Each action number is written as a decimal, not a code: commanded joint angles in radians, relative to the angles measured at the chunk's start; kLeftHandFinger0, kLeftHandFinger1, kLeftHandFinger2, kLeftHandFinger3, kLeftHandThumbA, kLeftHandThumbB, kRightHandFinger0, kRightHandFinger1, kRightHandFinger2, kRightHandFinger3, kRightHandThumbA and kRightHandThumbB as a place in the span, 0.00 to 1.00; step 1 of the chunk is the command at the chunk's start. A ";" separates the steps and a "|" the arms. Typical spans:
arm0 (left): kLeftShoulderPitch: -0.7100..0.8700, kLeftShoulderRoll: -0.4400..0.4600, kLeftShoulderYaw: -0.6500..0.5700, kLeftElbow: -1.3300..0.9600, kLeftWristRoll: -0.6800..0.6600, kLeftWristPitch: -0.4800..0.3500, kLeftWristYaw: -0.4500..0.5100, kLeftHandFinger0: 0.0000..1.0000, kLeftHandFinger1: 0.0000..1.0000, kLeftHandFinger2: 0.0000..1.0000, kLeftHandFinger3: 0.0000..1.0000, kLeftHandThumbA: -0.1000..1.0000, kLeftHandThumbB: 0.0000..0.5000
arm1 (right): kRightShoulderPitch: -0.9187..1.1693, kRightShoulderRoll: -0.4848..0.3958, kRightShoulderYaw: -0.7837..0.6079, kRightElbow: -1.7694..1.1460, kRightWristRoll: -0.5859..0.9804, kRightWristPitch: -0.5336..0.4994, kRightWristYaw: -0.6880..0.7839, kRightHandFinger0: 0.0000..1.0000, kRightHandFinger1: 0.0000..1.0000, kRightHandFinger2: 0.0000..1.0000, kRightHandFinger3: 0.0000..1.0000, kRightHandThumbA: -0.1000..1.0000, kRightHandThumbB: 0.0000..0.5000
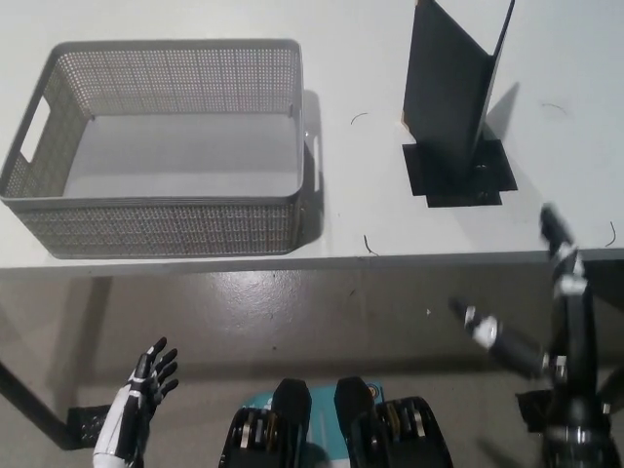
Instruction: A notebook is kept standing on the table on the right hand side and a container is kept on the left hand side and the robot uses its right hand to grab the notebook and places it in the container
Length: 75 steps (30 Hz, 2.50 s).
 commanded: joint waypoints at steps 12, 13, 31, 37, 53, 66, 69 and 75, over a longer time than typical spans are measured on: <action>0.004 0.002 0.005 -0.002 -0.012 -0.068 -0.015 1.00 1.00 1.00 1.00 1.00 0.52 | -0.456 0.005 -0.132 0.395 0.059 0.061 -0.093 1.00 1.00 1.00 1.00 1.00 0.84; 0.008 0.001 0.004 -0.005 -0.012 -0.068 -0.016 1.00 1.00 1.00 1.00 1.00 0.52 | -0.471 0.002 -0.137 0.421 0.062 0.059 -0.094 1.00 1.00 1.00 1.00 1.00 0.82; 0.018 0.002 0.006 -0.020 -0.013 -0.074 -0.018 1.00 1.00 1.00 1.00 1.00 0.47 | -0.765 -0.046 -0.211 0.949 0.185 -0.021 -0.123 1.00 1.00 1.00 1.00 1.00 0.92; 0.025 0.000 0.006 -0.028 -0.024 -0.073 -0.025 1.00 1.00 1.00 1.00 1.00 0.54 | -0.987 -0.065 -0.258 1.281 0.262 0.002 -0.118 1.00 1.00 1.00 1.00 1.00 0.99; 0.016 0.009 -0.001 -0.040 -0.045 -0.064 -0.056 1.00 1.00 1.00 1.00 1.00 0.63 | -1.227 -0.002 -0.438 1.477 0.446 0.052 -0.124 0.00 0.01 0.47 0.55 0.00 0.15; 0.019 0.017 0.000 -0.017 -0.040 -0.093 -0.063 1.00 1.00 1.00 1.00 1.00 0.67 | -1.178 -0.034 -0.442 1.478 0.490 0.074 -0.172 0.00 0.04 0.70 0.76 0.00 0.22; 0.021 0.015 0.000 -0.014 -0.029 -0.101 -0.054 1.00 1.00 1.00 1.00 1.00 0.66 | -1.169 -0.037 -0.429 1.473 0.489 0.057 -0.161 0.00 0.11 0.76 0.75 0.00 0.22; 0.020 0.008 0.004 -0.014 -0.038 -0.105 -0.050 1.00 1.00 1.00 1.00 1.00 0.65 | -1.177 -0.037 -0.407 1.451 0.487 0.023 -0.145 0.00 0.03 0.49 0.56 0.00 0.17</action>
